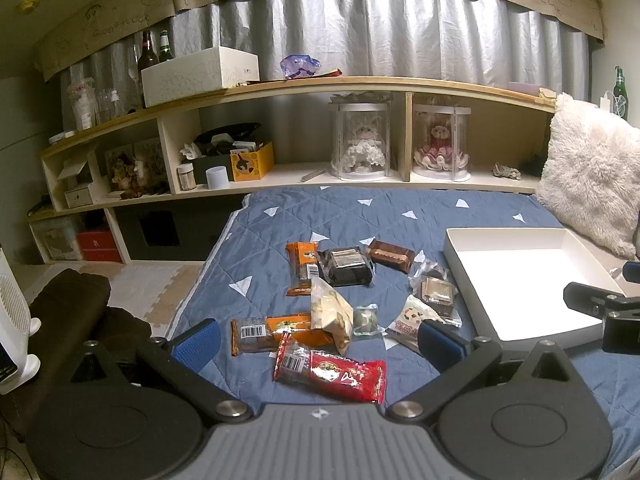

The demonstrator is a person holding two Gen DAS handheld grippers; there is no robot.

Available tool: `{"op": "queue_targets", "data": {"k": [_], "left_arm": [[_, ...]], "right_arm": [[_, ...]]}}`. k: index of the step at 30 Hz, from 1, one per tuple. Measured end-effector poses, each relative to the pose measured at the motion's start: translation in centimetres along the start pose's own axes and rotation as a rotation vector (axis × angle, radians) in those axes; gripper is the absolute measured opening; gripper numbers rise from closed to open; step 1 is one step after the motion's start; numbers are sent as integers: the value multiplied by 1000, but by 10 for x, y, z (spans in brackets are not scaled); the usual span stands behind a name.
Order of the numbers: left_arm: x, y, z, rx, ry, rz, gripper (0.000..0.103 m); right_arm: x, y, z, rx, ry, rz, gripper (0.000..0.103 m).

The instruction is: Organize snacks

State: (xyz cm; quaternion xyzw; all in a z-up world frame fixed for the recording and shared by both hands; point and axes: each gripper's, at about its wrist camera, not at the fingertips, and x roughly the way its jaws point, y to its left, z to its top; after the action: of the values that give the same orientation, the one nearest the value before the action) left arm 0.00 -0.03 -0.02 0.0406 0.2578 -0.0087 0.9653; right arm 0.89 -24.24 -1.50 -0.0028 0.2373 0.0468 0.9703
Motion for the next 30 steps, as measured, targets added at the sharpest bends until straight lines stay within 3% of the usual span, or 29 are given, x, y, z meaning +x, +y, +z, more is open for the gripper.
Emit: {"op": "queue_targets", "data": {"k": [30], "left_arm": [[0,0,0,-1,5,0,103]], "right_arm": [[2,1,-2,0,8,0,103]]}}
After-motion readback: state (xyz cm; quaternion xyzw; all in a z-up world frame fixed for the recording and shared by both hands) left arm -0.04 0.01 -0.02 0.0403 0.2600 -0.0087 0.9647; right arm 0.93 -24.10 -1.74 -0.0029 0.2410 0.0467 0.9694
